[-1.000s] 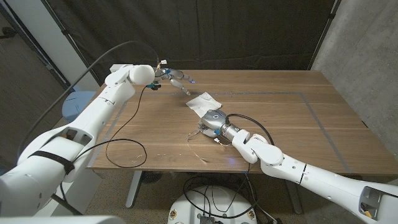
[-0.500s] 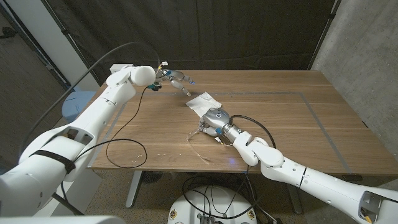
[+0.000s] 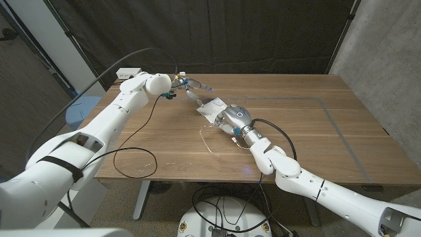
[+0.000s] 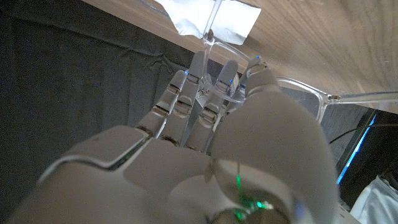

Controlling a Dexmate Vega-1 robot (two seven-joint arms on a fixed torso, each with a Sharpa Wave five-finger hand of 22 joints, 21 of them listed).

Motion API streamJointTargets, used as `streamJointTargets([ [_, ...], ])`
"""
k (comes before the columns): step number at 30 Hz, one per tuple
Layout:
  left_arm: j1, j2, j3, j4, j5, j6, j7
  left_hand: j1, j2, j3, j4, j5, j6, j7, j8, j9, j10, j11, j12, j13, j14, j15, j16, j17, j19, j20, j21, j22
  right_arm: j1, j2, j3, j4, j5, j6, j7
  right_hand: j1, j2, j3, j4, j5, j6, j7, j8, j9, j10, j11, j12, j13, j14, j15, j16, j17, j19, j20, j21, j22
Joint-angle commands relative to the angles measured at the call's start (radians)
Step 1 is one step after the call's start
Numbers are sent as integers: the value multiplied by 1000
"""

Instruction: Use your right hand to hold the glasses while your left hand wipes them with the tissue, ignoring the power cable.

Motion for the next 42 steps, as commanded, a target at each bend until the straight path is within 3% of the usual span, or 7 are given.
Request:
streamJointTargets([
  [1,-51,-59,67,130,66,-65,66,-9,-2,-14,7,14,-47,-5,1,3,-44,-7,-4,1,6,-12,6,7,13,-1,0,6,-30,12,53,-17,85,-39,-119,-5,10,-2,6,4,25,14,0,7,-8,10,-7,5,10,-148,-11,-4,8,-75,8,5],
  [7,-48,-66,91,156,139,-94,189,-1,10,-17,9,20,-70,-7,6,3,-24,-8,13,1,35,-19,18,8,25,4,3,7,-31,11,63,-21,98,-42,-141,-20,14,-8,16,3,7,20,-13,6,-27,34,-23,-2,9,-144,-24,-11,7,-71,15,4],
  [11,-42,-67,110,160,204,-98,287,16,15,-17,4,23,-55,-6,21,4,2,-28,25,1,49,-36,22,8,7,5,-5,8,-34,8,68,-27,104,-42,-151,-25,15,-12,18,-2,-5,24,-23,5,-48,45,-37,-7,7,-144,-26,-9,-1,-66,17,4],
  [20,-36,-73,137,180,298,-101,430,39,20,-35,3,24,77,-1,75,7,106,-73,59,2,103,-46,42,19,-1,4,-8,12,-30,7,72,-26,109,-44,-161,-43,25,-22,29,-19,-36,35,-45,5,-77,65,-58,-19,-10,-137,-29,-1,-8,-64,23,5],
  [27,-51,-92,145,220,302,-105,385,44,13,-48,3,22,132,-4,92,6,126,-80,60,2,65,-32,28,26,-16,6,-13,13,-22,10,69,-9,115,-37,-166,-40,36,-22,28,-34,-43,40,-54,5,-90,94,-70,-26,-22,-140,-25,10,-18,-66,26,5],
  [35,-73,-115,151,260,296,-108,321,43,4,-62,4,20,152,-2,95,4,139,-69,61,3,58,-23,28,30,-26,7,-17,14,-13,13,66,5,117,-30,-167,-32,49,-19,24,-60,-55,75,-67,5,-116,113,-82,-26,-46,-139,-28,20,-33,-67,30,6],
  [42,-82,-121,164,291,318,-127,379,75,12,-80,0,23,324,2,148,2,282,-88,93,3,133,-67,60,40,19,-10,0,14,-9,13,64,13,118,-28,-169,-29,55,-17,22,-74,-52,82,-70,6,-122,132,-84,-26,-52,-139,-28,25,-41,-69,32,7],
])
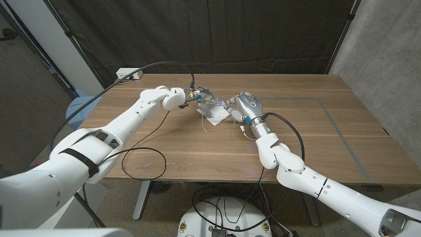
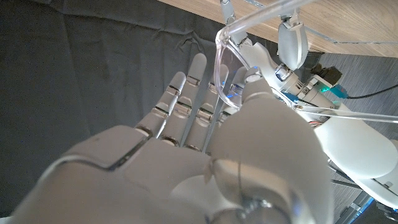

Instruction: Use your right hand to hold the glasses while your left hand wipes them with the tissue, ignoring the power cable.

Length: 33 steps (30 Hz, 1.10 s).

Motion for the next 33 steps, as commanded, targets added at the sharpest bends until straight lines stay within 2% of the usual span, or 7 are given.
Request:
streamJointTargets([
  [1,-19,-19,26,60,39,-19,51,39,4,-8,-4,6,112,-2,37,0,99,-7,25,4,50,-64,22,8,32,-8,16,5,8,3,-3,18,6,7,-6,5,11,7,-2,-9,0,12,-2,3,-3,13,-3,1,-2,-152,-5,5,-5,-72,10,2],
  [6,-17,-21,29,74,52,-18,97,92,41,-7,-8,18,331,12,110,-1,277,-29,76,12,140,-118,38,12,73,-31,34,3,10,4,-4,22,6,5,-7,9,16,10,-4,-22,0,13,-5,4,-3,16,-3,1,-5,-153,-4,10,-12,-75,12,2],
  [12,10,-13,28,78,84,6,233,211,116,37,-27,2,656,50,220,-3,541,-34,159,19,371,-182,60,12,166,-85,77,-1,15,8,-5,31,9,8,-8,11,18,11,-6,-33,6,-1,-6,4,1,2,-1,2,-2,-155,0,15,-14,-76,16,3],
  [16,30,-7,21,72,94,25,305,319,173,93,-42,-42,780,109,245,-16,679,-30,215,38,517,-190,63,24,215,-105,105,-3,19,9,-6,37,9,9,-9,18,20,14,-11,-43,21,-14,-3,6,14,-20,5,4,4,-159,6,22,-16,-76,21,3],
  [24,62,-2,-1,79,101,59,477,416,190,121,-49,-125,840,153,238,-14,816,-15,301,74,647,-201,88,71,262,-114,136,-1,28,13,-7,50,11,17,-15,28,16,16,-19,-63,58,-48,6,8,55,-52,24,11,26,-163,20,37,-10,-76,36,3],
  [28,81,-4,-28,86,79,66,585,431,190,122,-49,-137,848,156,233,-13,821,-18,314,83,666,-202,93,83,271,-110,143,0,29,19,-5,59,14,19,-28,39,8,17,-29,-72,104,-71,19,11,98,-100,43,22,47,-165,30,51,-6,-74,51,1],
  [33,103,-15,-73,92,16,55,671,443,190,118,-47,-144,842,160,224,-12,820,-18,323,92,688,-203,104,99,278,-109,149,2,25,34,6,73,32,17,-54,43,-5,12,-34,-64,144,-81,37,10,142,-117,59,34,69,-165,36,60,6,-78,68,-2],
])
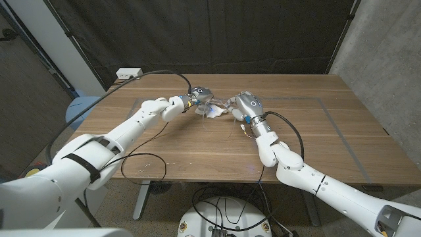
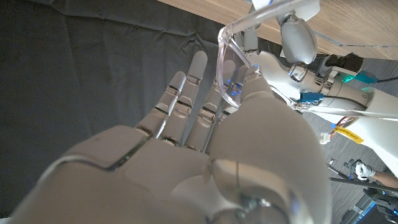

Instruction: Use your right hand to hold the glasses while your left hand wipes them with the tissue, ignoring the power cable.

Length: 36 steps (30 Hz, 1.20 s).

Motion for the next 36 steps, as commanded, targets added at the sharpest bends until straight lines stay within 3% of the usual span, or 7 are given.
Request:
streamJointTargets([
  [1,48,-14,-82,12,-96,2,234,29,6,2,1,-8,30,39,-11,1,17,-17,12,11,25,-148,13,17,12,2,13,5,0,25,13,30,19,-1,-45,11,-12,-3,-11,11,106,-77,21,6,39,-11,13,13,26,-156,8,10,15,-77,17,-1],
  [4,57,-26,-115,16,-155,-14,227,41,10,3,2,-9,17,40,-21,4,5,-17,15,19,22,-148,9,24,9,9,15,6,-2,39,16,45,17,-4,-81,15,-17,-4,-14,17,115,-78,28,7,51,-12,17,16,32,-156,7,11,15,-79,20,-2],
  [9,61,-40,-162,8,-257,-38,124,40,20,4,15,-7,-9,45,-26,22,-31,-15,14,33,-3,-141,-15,26,2,21,18,9,0,56,10,82,-15,0,-178,18,-20,-4,-15,23,116,-79,29,6,55,-12,17,18,34,-155,4,11,18,-79,25,-3],
  [20,65,-74,-242,-10,-446,-58,-75,42,35,7,28,3,-35,42,-23,43,-57,-16,25,58,-12,-142,-35,33,4,32,26,11,32,114,-32,227,-135,-5,-460,22,-27,-6,-17,39,118,-64,37,10,60,-12,16,24,38,-155,-9,6,17,-84,32,-5],
  [27,75,-104,-303,-60,-620,-33,-293,48,46,10,32,9,-58,41,-22,55,-68,-10,33,75,-10,-142,-40,41,10,36,32,12,59,114,-67,279,-176,1,-504,29,-32,-7,-19,51,124,-62,45,14,70,-12,17,29,46,-155,-14,5,15,-86,37,-8],
  [32,66,-120,-342,-91,-759,1,-485,42,57,10,43,13,-81,36,-22,65,-81,-13,38,89,-10,-139,-46,48,17,42,39,13,79,98,-90,285,-183,17,-460,32,-38,-9,-20,65,133,-62,57,20,87,-12,22,33,53,-155,-20,2,17,-90,42,-10],
  [36,62,-122,-355,-117,-820,22,-578,28,62,7,58,15,-88,7,-15,75,-97,-19,42,103,-9,-137,-54,52,19,45,45,14,83,88,-96,271,-189,5,-426,33,-43,-12,-19,76,135,-70,61,20,93,-14,21,37,61,-155,-24,1,25,-97,49,-12],
])
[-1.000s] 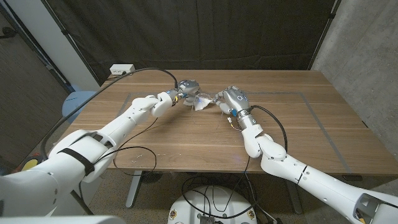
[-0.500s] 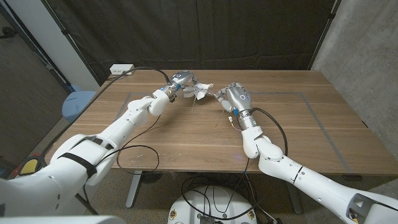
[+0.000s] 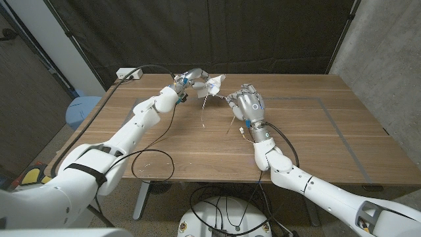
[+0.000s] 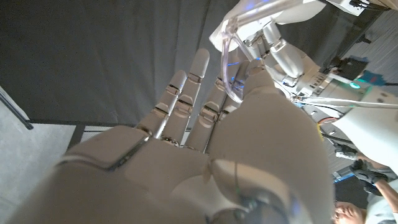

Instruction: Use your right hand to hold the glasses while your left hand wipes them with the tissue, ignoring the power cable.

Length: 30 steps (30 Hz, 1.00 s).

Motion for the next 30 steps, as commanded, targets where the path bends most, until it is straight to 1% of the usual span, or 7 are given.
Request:
streamJointTargets([
  [1,-6,-31,-82,-76,-265,58,-372,1,23,0,18,11,-9,-21,14,10,-24,-17,12,15,2,-142,-9,6,8,5,10,2,33,-15,-40,29,-44,1,16,6,-12,-3,-1,14,93,-93,13,19,11,-2,6,7,12,-141,-6,0,18,-98,10,1],
  [5,-20,-24,-84,-103,-306,80,-464,0,24,0,22,13,-38,-24,13,19,-51,-18,10,28,1,-142,-15,11,7,10,15,4,45,-30,-45,17,-53,-4,60,7,-14,-5,1,23,87,-98,13,17,16,-2,5,9,16,-141,-10,0,17,-100,13,0],
  [18,-11,3,-95,-221,-358,136,-556,-26,42,-2,53,30,-90,-30,25,49,-117,-22,13,77,-15,-141,-38,27,-1,15,28,9,87,-30,-60,65,-117,-84,114,13,-18,-12,4,48,68,-103,7,11,5,-4,-9,16,15,-141,-29,-3,11,-104,22,-3],
  [24,-29,20,-94,-246,-420,188,-679,-28,48,0,60,40,-105,-14,31,62,-129,-19,19,96,-27,-141,-44,36,-2,17,32,10,96,-25,-65,82,-137,-122,119,14,-18,-15,6,57,68,-104,7,8,8,-4,-13,18,17,-141,-36,-4,5,-105,24,-5],
  [26,-43,27,-89,-248,-440,208,-734,-26,53,4,62,45,-109,-6,36,70,-127,-2,28,108,-31,-140,-44,44,-5,19,34,10,98,-26,-64,84,-138,-129,120,16,-19,-16,6,60,67,-104,7,7,9,-4,-14,19,17,-141,-38,-4,4,-105,26,-5],
  [28,-61,35,-79,-253,-450,231,-789,-24,60,11,68,53,-112,26,48,85,-129,6,42,129,-34,-137,-42,61,-10,24,38,10,99,-27,-64,83,-140,-136,119,17,-20,-17,6,64,63,-105,4,6,7,-4,-17,20,19,-141,-41,-4,1,-106,27,-6],
  [30,-77,45,-66,-264,-446,245,-829,-18,64,17,67,57,-109,34,55,92,-123,17,53,142,-31,-140,-36,73,-10,28,41,10,98,-29,-61,79,-139,-142,116,19,-21,-19,6,68,63,-105,5,6,6,-4,-19,21,19,-142,-44,-5,-1,-107,28,-6],
])
